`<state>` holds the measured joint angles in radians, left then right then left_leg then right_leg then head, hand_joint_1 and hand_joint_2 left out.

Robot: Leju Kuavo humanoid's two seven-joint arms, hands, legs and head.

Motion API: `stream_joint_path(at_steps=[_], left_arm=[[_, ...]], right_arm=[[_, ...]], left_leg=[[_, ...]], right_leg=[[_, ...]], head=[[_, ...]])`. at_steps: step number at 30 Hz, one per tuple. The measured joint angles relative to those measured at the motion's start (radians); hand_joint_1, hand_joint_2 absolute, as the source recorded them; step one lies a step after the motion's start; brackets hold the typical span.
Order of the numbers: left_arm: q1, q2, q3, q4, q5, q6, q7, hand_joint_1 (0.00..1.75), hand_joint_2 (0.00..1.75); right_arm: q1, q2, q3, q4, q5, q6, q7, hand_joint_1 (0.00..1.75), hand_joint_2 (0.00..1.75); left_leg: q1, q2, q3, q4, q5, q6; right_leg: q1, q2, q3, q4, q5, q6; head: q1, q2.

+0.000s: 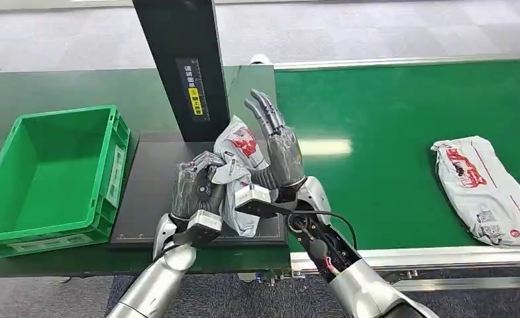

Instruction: Moved the parcel from conveyor to table for the left to box.

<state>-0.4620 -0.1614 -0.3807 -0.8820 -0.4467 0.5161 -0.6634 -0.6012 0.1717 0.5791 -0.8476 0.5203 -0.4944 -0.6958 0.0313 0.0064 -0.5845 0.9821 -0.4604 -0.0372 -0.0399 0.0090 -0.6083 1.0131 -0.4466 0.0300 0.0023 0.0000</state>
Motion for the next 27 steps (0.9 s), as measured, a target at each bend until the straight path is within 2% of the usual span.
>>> stream_joint_path(at_steps=[4, 7, 10, 19, 27], left_arm=[[-0.009, 0.009, 0.019, -0.003, -0.127, 0.127, 0.031, 1.75, 1.75], [-0.039, 0.015, 0.127, -0.015, -0.298, 0.171, 0.038, 1.75, 1.75], [-0.076, 0.025, 0.255, -0.014, -0.294, 0.176, 0.026, 1.75, 1.75], [-0.097, 0.039, 0.508, -0.055, -0.291, 0.179, -0.009, 1.75, 1.75], [-0.046, 0.037, 0.593, -0.220, -0.217, 0.179, -0.010, 1.75, 1.75]], right_arm=[[0.000, 0.000, 0.001, 0.000, -0.004, 0.003, 0.000, 0.00, 1.75], [-0.002, -0.002, 0.001, 0.000, -0.048, 0.086, 0.006, 0.00, 1.75], [-0.002, -0.009, 0.003, 0.003, -0.088, 0.217, 0.031, 0.00, 1.75], [-0.022, -0.030, 0.036, 0.050, -0.091, 0.453, 0.083, 0.00, 1.75], [-0.047, -0.035, 0.077, 0.093, -0.079, 0.520, 0.089, 0.00, 1.75]], left_leg=[[0.000, 0.000, 0.000, 0.000, 0.000, 0.000], [0.001, 0.001, 0.001, 0.000, 0.000, 0.000], [0.001, 0.002, 0.001, 0.000, 0.000, 0.000], [0.000, 0.001, 0.000, 0.000, 0.000, 0.000], [0.001, 0.001, 0.001, 0.000, 0.000, 0.000]], right_leg=[[0.000, 0.000, 0.000, 0.000, 0.000, 0.000], [0.001, 0.000, 0.000, 0.000, 0.000, 0.000], [0.001, 0.001, 0.000, 0.000, 0.000, 0.000], [0.001, 0.001, 0.000, 0.000, 0.000, 0.000], [0.001, 0.001, 0.000, 0.000, 0.000, 0.000]], head=[[0.000, 0.000], [0.000, 0.000], [0.000, 0.000], [0.000, 0.000], [0.000, 0.000]])
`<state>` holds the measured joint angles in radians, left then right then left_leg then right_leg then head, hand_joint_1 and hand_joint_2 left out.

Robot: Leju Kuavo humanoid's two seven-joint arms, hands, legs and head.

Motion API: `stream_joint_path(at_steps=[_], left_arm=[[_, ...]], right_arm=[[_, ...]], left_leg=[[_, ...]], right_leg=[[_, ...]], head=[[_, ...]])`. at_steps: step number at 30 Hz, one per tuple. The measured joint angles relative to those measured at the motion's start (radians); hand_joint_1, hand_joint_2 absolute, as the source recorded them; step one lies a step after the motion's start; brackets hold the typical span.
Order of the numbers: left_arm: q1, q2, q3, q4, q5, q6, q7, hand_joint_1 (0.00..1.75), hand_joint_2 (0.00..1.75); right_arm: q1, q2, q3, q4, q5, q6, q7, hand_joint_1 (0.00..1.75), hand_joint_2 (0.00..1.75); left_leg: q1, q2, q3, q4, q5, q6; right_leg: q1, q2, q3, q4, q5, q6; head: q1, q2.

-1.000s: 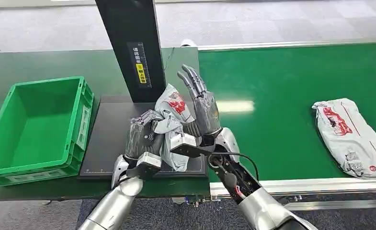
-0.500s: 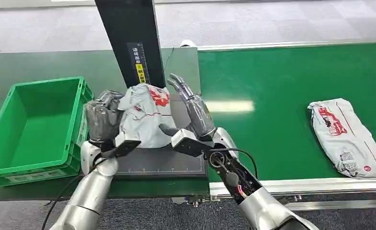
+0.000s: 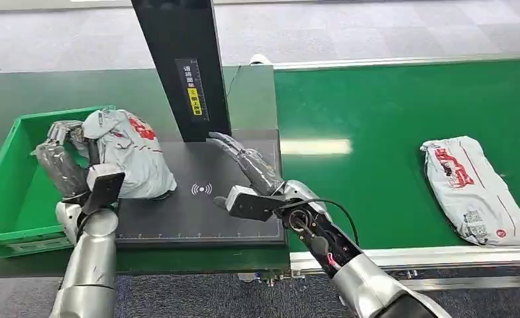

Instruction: Moved the parcel from conveyor to table for the left to box.

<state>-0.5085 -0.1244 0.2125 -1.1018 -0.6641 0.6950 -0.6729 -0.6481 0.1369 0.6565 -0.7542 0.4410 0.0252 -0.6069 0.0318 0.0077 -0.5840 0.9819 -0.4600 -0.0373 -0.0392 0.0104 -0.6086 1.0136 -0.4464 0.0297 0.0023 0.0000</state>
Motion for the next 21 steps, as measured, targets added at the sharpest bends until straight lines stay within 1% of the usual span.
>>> stream_joint_path(at_steps=[6, 9, 12, 16, 21], left_arm=[[0.055, -0.002, 0.002, -0.221, 0.030, 0.000, 0.000, 1.75, 1.75], [0.057, 0.003, -0.007, -0.294, 0.006, 0.000, 0.000, 1.75, 1.75], [0.053, 0.011, -0.019, -0.347, -0.024, 0.000, 0.000, 1.75, 1.75], [0.037, 0.021, -0.024, -0.395, -0.132, 0.000, 0.000, 1.75, 1.75], [-0.013, 0.033, -0.016, -0.376, -0.173, 0.000, 0.000, 1.75, 1.75]], right_arm=[[-0.009, 0.000, 0.024, 0.023, 0.016, 0.028, 0.008, 0.00, 1.75], [-0.014, 0.001, 0.038, 0.034, 0.027, 0.038, 0.014, 0.00, 1.75], [-0.022, 0.002, 0.050, 0.049, 0.037, 0.041, 0.017, 0.00, 1.75], [-0.032, 0.004, 0.065, 0.064, 0.045, 0.042, 0.017, 0.00, 1.75], [-0.039, 0.004, 0.075, 0.082, 0.056, 0.041, 0.019, 0.00, 1.75]], left_leg=[[0.000, -0.001, 0.000, 0.000, 0.000, 0.000], [0.000, 0.000, 0.000, 0.000, 0.000, 0.000], [0.000, -0.001, 0.000, 0.000, 0.000, 0.000], [0.000, -0.001, 0.000, 0.000, 0.000, 0.000], [0.000, -0.001, 0.000, 0.000, 0.000, 0.000]], right_leg=[[0.000, 0.000, 0.000, 0.000, 0.000, 0.000], [0.000, 0.000, 0.000, 0.000, 0.000, 0.000], [0.000, 0.000, 0.000, 0.000, 0.000, 0.000], [0.000, 0.000, 0.000, 0.000, 0.000, 0.000], [0.000, 0.000, 0.000, 0.000, 0.000, 0.000]], head=[[0.000, 0.000], [0.000, 0.000], [0.000, 0.000], [0.000, 0.000], [0.000, 0.000]])
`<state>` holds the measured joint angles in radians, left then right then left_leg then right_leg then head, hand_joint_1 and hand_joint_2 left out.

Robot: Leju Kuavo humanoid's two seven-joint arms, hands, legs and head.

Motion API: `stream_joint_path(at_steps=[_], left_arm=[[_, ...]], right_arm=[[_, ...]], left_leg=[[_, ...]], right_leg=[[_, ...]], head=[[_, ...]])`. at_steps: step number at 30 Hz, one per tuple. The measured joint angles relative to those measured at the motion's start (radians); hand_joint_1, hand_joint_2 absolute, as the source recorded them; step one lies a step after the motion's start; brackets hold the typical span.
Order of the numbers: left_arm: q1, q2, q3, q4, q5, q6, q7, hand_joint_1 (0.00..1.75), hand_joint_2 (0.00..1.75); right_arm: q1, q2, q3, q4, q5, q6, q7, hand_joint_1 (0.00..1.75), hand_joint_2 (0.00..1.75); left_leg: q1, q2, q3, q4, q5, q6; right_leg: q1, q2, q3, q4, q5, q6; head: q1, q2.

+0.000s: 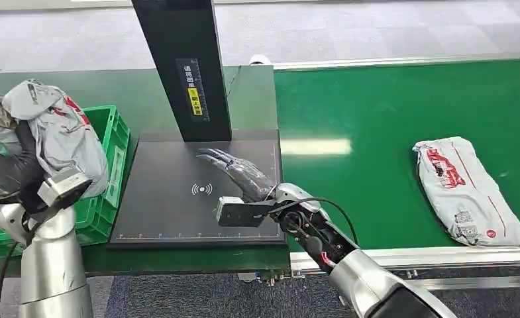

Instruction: Moved the parcel from conveyor to table for the left to box.

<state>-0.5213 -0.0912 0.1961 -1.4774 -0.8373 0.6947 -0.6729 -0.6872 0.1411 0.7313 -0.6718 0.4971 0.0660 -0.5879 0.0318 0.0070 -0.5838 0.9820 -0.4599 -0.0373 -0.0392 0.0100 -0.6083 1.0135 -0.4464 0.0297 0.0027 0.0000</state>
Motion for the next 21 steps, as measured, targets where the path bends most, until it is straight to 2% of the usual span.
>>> stream_joint_path(at_steps=[4, 7, 11, 12, 13, 14, 17, 21], left_arm=[[-0.086, 0.010, 0.050, 0.150, -0.145, 0.000, 0.024, 1.75, 1.75], [-0.144, 0.018, 0.118, 0.277, -0.281, 0.000, 0.115, 1.75, 1.75], [-0.208, 0.037, 0.262, 0.399, -0.531, 0.000, 0.231, 1.71, 1.75], [-0.218, 0.044, 0.288, 0.427, -0.547, 0.000, 0.253, 1.45, 1.75], [-0.227, 0.055, 0.311, 0.457, -0.577, 0.000, 0.295, 0.40, 1.75], [-0.237, 0.065, 0.325, 0.488, -0.605, 0.000, 0.338, 0.02, 1.75], [-0.242, 0.090, 0.355, 0.526, -0.634, 0.001, 0.410, 0.00, 1.75], [-0.237, 0.097, 0.435, 0.488, -0.596, 0.003, 0.296, 0.00, 1.75]], right_arm=[[0.000, -0.002, 0.008, 0.008, 0.003, -0.005, 0.010, 0.00, 1.75], [0.000, -0.003, 0.012, 0.011, 0.007, -0.005, 0.015, 0.00, 1.75], [0.000, -0.010, 0.015, 0.016, 0.020, -0.005, 0.021, 0.00, 1.75], [0.000, -0.010, 0.016, 0.016, 0.021, -0.005, 0.022, 0.00, 1.75], [0.000, -0.012, 0.016, 0.017, 0.022, -0.005, 0.023, 0.00, 1.75], [0.000, -0.014, 0.016, 0.019, 0.022, -0.004, 0.024, 0.00, 1.75], [0.000, -0.015, 0.019, 0.023, 0.027, 0.000, 0.026, 0.00, 1.75], [-0.002, -0.015, 0.023, 0.031, 0.035, 0.003, 0.027, 0.00, 1.75]], left_leg=[[0.000, -0.001, 0.000, 0.000, 0.000, 0.000], [0.000, 0.005, 0.001, 0.000, 0.000, 0.000], [0.000, 0.005, 0.001, 0.000, 0.000, 0.000], [0.000, 0.005, 0.001, 0.000, 0.000, 0.000], [0.000, 0.005, 0.001, 0.000, 0.000, 0.000], [0.000, 0.005, 0.001, 0.000, 0.000, 0.000], [0.000, 0.006, 0.001, 0.000, 0.000, 0.000], [0.000, 0.005, 0.001, 0.000, 0.000, 0.000]], right_leg=[[0.000, -0.001, 0.000, 0.000, 0.000, 0.000], [0.000, 0.003, 0.000, 0.000, 0.002, -0.001], [0.000, 0.004, -0.001, 0.000, 0.002, -0.001], [0.000, 0.004, -0.001, 0.000, 0.002, -0.001], [0.000, 0.004, -0.001, 0.000, 0.001, -0.001], [0.000, 0.004, -0.001, 0.000, 0.001, -0.001], [0.000, 0.004, -0.001, 0.001, 0.001, -0.001], [0.000, 0.004, 0.000, 0.000, 0.001, -0.001]], head=[[0.000, 0.000], [0.000, 0.000], [0.000, 0.000], [-0.001, 0.000], [0.000, 0.000], [0.000, 0.000], [0.000, 0.000], [0.000, 0.000]])
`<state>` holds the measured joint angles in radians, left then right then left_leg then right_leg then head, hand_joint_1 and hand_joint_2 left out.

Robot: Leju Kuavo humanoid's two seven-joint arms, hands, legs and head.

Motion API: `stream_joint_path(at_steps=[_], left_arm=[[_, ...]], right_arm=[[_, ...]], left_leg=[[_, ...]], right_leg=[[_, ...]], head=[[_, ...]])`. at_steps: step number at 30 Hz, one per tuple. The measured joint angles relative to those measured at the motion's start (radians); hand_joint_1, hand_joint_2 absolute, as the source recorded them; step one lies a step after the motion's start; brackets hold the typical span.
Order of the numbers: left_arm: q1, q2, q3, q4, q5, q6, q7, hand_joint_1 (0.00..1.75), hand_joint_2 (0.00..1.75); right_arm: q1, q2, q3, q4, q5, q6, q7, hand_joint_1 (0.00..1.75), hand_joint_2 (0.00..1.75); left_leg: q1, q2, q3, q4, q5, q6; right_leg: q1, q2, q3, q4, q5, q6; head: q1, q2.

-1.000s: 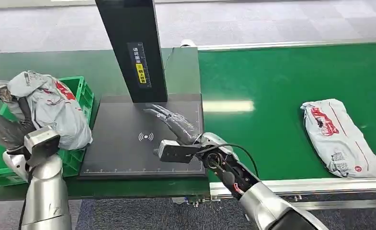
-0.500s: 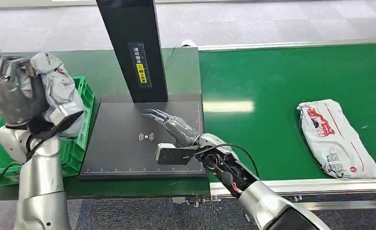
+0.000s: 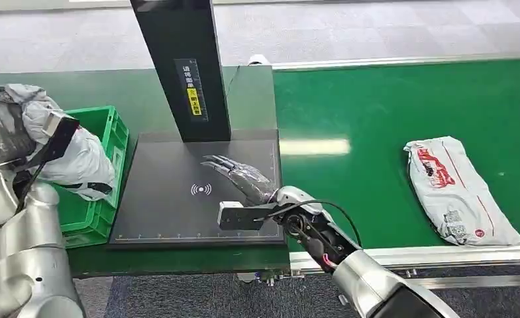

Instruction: Moved the parcel from conveyor to table for the left to box.

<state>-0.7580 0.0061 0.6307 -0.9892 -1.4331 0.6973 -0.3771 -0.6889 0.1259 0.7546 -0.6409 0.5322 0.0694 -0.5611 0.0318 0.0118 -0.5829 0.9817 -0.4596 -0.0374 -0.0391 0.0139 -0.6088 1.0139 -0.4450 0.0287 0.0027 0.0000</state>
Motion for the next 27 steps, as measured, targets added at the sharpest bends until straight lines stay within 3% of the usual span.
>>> stream_joint_path(at_steps=[4, 5, 9, 14, 27], left_arm=[[-0.010, -0.012, 0.139, -0.042, 0.060, 0.000, -0.243, 0.00, 1.75], [-0.014, -0.021, 0.172, -0.045, 0.079, 0.000, -0.284, 0.00, 0.00], [0.000, -0.050, 0.212, -0.103, 0.265, 0.001, -0.295, 0.00, 0.00], [0.043, -0.086, 0.176, -0.184, 0.522, 0.001, -0.296, 0.00, 0.00], [0.269, -0.154, -0.141, -0.463, 1.000, -0.001, -0.296, 0.00, 0.00]], right_arm=[[-0.007, 0.000, 0.009, 0.009, 0.002, 0.000, 0.000, 0.00, 1.75], [-0.009, 0.001, 0.011, 0.012, 0.002, 0.000, 0.000, 0.00, 1.75], [-0.014, 0.002, 0.018, 0.020, -0.003, -0.001, -0.001, 0.00, 1.75], [-0.018, 0.004, 0.024, 0.027, -0.023, -0.013, -0.006, 0.00, 1.75], [-0.018, 0.001, -0.008, 0.028, -0.109, -0.109, -0.009, 0.00, 1.75]], left_leg=[[0.000, 0.000, 0.000, 0.000, 0.000, 0.000], [0.000, 0.000, 0.000, 0.000, 0.000, 0.000], [0.000, 0.000, 0.000, 0.000, 0.000, 0.000], [0.000, -0.001, 0.000, 0.000, 0.000, 0.000], [0.000, 0.000, 0.000, 0.000, 0.000, 0.000]], right_leg=[[0.000, 0.000, 0.000, 0.000, 0.000, 0.000], [0.000, 0.000, 0.000, 0.000, 0.000, 0.000], [0.000, 0.000, 0.000, 0.000, 0.000, 0.000], [0.000, 0.000, 0.000, 0.000, 0.000, 0.000], [0.000, 0.000, 0.000, -0.001, 0.000, 0.000]], head=[[0.000, 0.000], [0.000, 0.000], [0.000, 0.000], [0.000, 0.000], [0.000, 0.000]])
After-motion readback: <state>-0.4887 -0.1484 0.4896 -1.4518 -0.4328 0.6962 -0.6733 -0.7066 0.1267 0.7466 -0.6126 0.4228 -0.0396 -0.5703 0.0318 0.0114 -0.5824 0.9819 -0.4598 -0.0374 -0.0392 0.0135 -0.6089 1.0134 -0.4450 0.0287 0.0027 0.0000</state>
